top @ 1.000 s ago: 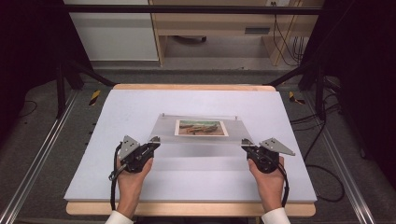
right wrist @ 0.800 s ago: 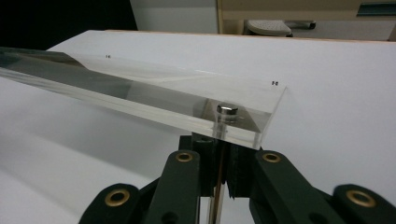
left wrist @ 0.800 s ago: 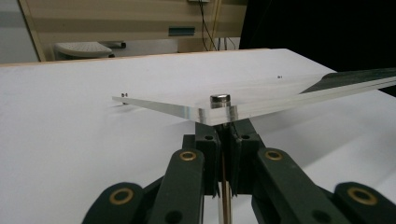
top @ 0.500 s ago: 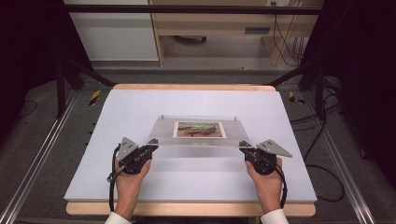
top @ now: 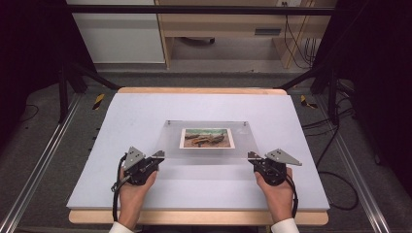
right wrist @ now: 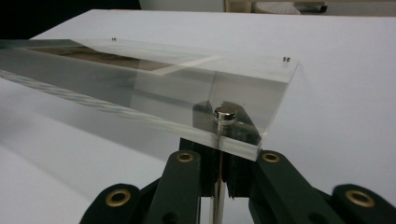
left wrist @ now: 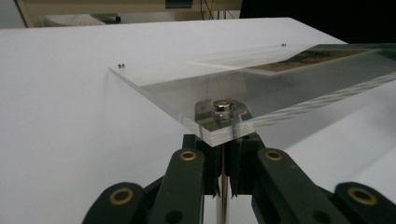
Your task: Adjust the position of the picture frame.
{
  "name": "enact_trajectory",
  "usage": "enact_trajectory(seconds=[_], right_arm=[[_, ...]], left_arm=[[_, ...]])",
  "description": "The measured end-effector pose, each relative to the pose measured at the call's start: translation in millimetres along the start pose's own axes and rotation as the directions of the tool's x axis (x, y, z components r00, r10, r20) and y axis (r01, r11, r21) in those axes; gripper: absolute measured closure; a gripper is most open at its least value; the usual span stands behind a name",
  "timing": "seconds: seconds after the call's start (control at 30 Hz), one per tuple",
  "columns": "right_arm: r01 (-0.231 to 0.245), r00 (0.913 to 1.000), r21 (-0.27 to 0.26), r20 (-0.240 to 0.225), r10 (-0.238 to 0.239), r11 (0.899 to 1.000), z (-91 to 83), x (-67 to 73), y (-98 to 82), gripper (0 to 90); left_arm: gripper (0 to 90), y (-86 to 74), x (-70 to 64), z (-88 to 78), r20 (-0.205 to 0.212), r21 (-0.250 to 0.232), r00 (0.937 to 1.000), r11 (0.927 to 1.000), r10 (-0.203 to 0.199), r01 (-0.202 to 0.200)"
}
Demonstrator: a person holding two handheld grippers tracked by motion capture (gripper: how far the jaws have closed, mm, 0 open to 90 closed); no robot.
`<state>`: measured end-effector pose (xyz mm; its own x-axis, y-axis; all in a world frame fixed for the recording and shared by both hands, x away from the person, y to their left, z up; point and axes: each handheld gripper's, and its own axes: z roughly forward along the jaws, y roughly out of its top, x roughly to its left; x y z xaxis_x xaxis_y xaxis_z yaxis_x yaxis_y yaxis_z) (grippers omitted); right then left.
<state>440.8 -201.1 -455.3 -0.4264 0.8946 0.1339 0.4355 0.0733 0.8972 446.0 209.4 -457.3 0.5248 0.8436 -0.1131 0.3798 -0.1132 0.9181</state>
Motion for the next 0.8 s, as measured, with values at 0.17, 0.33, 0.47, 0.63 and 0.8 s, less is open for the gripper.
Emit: enact_trajectory(seconds=[0.17,0.33,0.47,0.63,0.8], right_arm=[[-0.013,0.9999,0.025,0.005,0.013,1.0,-0.3,1.2,-3.4,84.4],[-0.008,1.0,0.052,0.0,0.008,0.999,0.1,0.6,-6.4,84.5],[-0.004,1.0,0.063,0.003,0.003,0.998,0.4,1.0,-7.8,84.5],[0.002,0.9999,0.075,0.01,-0.003,0.997,1.9,0.6,-9.0,84.5],[-0.001,0.9994,0.097,0.033,-0.003,0.995,5.5,-2.2,-11.9,84.0]], left_arm=[[83.5,-4.0,-1.3,1.3,-0.009,0.037,0.9999,0.9993,0.007,-0.007],[83.5,-6.2,-1.9,2.2,-0.014,0.05,0.9999,0.9987,0.01,-0.009],[83.6,-8.5,-2.0,3.7,-0.014,0.062,0.9999,0.9981,0.006,-0.006],[83.4,-10.0,-1.6,6.6,-0.011,0.074,0.9998,0.9972,0.015,-0.014],[81.8,-15.0,-4.0,11.6,-0.016,0.097,0.9995,0.9949,0.029,-0.027]])
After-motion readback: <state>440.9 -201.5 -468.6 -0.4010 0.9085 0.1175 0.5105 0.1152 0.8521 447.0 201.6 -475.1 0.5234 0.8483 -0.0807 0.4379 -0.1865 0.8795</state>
